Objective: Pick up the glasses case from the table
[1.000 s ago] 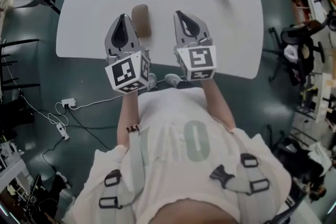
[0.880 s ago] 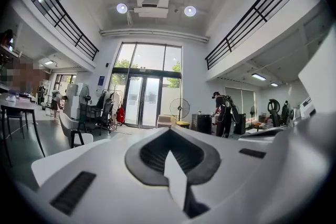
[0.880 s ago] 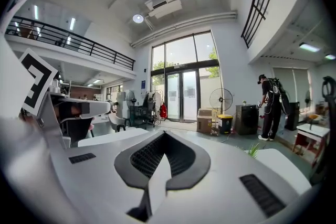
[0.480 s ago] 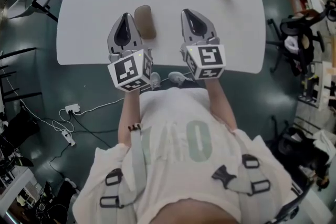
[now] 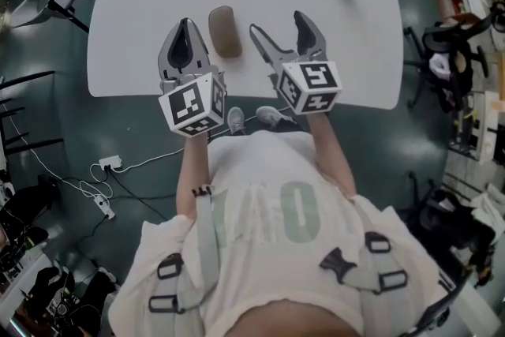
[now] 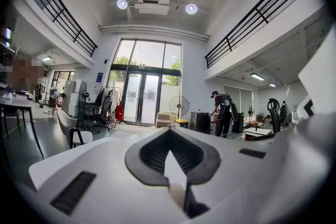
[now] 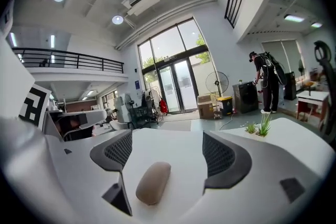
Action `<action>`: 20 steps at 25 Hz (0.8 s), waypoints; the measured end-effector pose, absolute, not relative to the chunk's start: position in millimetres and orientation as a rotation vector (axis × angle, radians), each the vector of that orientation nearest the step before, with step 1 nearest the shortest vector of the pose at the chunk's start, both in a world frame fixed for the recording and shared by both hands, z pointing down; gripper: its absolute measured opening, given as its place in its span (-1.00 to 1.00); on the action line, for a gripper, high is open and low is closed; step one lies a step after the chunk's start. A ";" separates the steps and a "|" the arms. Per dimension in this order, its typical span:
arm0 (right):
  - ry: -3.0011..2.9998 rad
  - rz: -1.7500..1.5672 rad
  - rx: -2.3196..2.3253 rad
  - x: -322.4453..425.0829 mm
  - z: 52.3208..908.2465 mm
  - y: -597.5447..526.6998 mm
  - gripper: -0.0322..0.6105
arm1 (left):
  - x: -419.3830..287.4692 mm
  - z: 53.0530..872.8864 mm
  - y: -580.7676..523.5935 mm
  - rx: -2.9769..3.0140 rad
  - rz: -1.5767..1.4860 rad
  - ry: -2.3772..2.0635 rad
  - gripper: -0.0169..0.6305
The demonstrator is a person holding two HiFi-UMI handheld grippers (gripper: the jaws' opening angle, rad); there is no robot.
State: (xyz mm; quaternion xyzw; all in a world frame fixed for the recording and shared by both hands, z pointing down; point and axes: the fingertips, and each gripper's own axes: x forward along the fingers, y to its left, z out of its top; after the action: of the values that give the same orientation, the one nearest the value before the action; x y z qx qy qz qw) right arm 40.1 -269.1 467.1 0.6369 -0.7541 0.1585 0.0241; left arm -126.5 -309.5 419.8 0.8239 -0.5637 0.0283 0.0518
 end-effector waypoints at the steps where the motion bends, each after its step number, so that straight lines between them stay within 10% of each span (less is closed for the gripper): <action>1: -2.335 0.501 1.974 38.1 467.9 -269.0 0.29 | -130.6 419.4 -309.9 2.501 0.085 -1.725 -0.94; 20: -2.159 0.813 1.757 -45.5 531.0 -318.1 0.29 | -197.4 435.1 -308.8 2.405 0.072 -1.817 -0.94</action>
State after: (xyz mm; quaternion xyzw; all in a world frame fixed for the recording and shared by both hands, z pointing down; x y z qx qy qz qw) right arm -45.5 -318.1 531.0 0.6015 -0.7391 0.2783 0.1208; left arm -197.4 -308.8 435.1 0.7960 -0.6015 0.0239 0.0634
